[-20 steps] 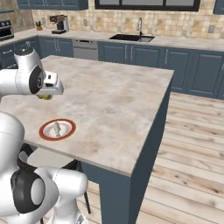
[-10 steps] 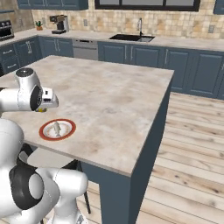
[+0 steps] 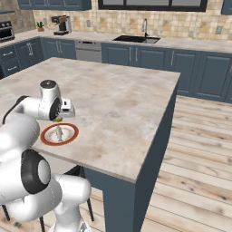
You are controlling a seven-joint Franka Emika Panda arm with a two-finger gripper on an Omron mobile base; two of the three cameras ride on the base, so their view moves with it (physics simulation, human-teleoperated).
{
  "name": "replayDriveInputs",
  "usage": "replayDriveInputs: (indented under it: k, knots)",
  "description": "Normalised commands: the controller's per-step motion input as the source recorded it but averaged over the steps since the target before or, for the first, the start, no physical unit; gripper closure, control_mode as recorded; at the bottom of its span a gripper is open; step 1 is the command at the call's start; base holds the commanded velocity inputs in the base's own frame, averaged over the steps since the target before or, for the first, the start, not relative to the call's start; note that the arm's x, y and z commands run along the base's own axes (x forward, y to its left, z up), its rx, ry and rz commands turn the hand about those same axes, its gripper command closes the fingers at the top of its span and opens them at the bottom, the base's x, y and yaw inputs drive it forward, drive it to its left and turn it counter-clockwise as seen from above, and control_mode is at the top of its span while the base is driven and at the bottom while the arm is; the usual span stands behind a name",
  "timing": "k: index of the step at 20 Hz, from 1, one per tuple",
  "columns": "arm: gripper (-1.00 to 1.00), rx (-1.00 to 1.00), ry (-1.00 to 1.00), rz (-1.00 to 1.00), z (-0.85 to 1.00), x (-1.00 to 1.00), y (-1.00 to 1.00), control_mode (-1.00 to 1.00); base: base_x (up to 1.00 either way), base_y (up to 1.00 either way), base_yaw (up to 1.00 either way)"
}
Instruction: Take the lemon wedge from the fridge and place it on the plate with fish on the dining counter.
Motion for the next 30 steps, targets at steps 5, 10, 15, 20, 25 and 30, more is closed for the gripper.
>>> replayDriveInputs:
  k: [5, 10, 15, 20, 25, 30]
  knots:
    - [1.00, 0.00, 0.11, 0.03, -0.62, 0.23, -0.05, -1.00, 0.00, 0.00, 0.00]
    - [1.00, 0.00, 0.10, 0.03, -0.54, 0.09, 0.00, -1.00, 0.00, 0.00, 0.00]
    - [1.00, -0.01, 0.06, 0.03, -0.47, 0.09, 0.00, -1.00, 0.00, 0.00, 0.00]
    - [1.00, 0.00, 0.00, 0.00, -0.33, 0.24, 0.00, -1.00, 0.00, 0.00, 0.00]
    - [1.00, 0.00, 0.00, 0.00, -0.25, 0.27, 0.02, -1.00, 0.00, 0.00, 0.00]
    - [1.00, 0.00, 0.00, 0.00, -0.13, 0.34, 0.16, -1.00, 0.00, 0.00, 0.00]
